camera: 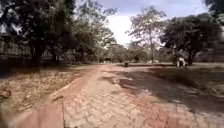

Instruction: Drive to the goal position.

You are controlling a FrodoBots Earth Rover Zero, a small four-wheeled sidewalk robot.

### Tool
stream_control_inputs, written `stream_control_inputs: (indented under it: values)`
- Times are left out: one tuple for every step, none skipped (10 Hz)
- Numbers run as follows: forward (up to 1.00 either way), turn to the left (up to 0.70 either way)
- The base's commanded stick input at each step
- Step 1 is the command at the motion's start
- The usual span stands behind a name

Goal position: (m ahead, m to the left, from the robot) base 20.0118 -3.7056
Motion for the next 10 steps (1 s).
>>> stream_control_inputs:
  values:
    - [0.85, 0.00]
    - [0.85, 0.00]
    - [0.85, 0.00]
    - [0.85, 0.00]
    - [0.85, 0.00]
    - [0.85, 0.00]
    - [0.85, 0.12]
    - [0.85, 0.29]
    - [0.85, 0.34]
    - [0.85, 0.34]
